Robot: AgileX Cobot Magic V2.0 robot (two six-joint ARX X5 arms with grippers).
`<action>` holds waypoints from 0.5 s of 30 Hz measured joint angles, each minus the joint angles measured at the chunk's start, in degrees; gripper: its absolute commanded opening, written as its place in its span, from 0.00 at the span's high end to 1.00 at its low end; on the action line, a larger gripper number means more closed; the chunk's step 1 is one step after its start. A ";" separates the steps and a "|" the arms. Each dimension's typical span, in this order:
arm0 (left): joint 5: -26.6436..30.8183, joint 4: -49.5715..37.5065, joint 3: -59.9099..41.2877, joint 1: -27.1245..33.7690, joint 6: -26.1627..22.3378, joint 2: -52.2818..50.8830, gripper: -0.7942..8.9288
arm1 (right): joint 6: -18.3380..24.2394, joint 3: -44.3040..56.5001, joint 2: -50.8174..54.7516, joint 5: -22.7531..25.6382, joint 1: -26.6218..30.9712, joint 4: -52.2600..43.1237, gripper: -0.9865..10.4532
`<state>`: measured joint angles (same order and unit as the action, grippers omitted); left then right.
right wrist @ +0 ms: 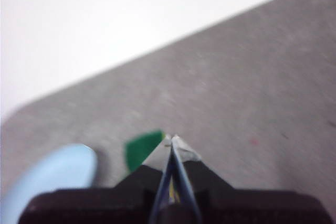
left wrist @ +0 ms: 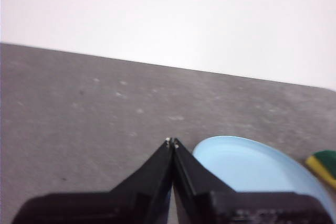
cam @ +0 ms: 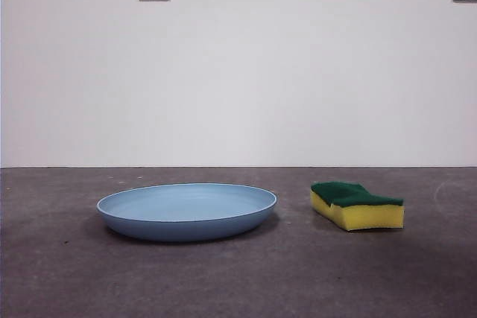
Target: Pick up the plate,pick up the cloth,clean the plate with the cloth
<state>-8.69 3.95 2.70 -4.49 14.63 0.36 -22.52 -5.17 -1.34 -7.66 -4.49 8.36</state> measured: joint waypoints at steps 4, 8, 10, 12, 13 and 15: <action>-0.74 4.74 5.81 0.00 2.80 1.40 0.92 | -1.97 -5.99 -2.23 -1.36 0.00 1.18 0.92; -0.79 9.11 12.68 0.00 3.48 5.11 0.92 | -2.36 -13.53 -7.45 -1.36 0.00 5.46 0.92; -0.83 10.69 16.35 0.00 3.43 8.02 0.92 | -2.27 -18.10 -11.13 -1.38 0.00 7.45 0.92; -0.92 11.80 19.91 0.00 3.28 10.91 0.92 | -1.64 -22.49 -14.80 -1.88 0.00 9.33 0.92; -1.03 12.28 21.88 0.00 2.95 12.48 0.92 | -1.16 -24.85 -16.83 -2.69 0.00 10.58 0.92; -1.90 13.03 25.90 0.00 2.71 15.69 0.92 | -0.15 -29.62 -21.11 -4.39 0.00 13.42 0.92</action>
<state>-10.59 16.97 28.60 -4.49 17.34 16.05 -22.68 -34.79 -22.46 -12.05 -4.49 21.78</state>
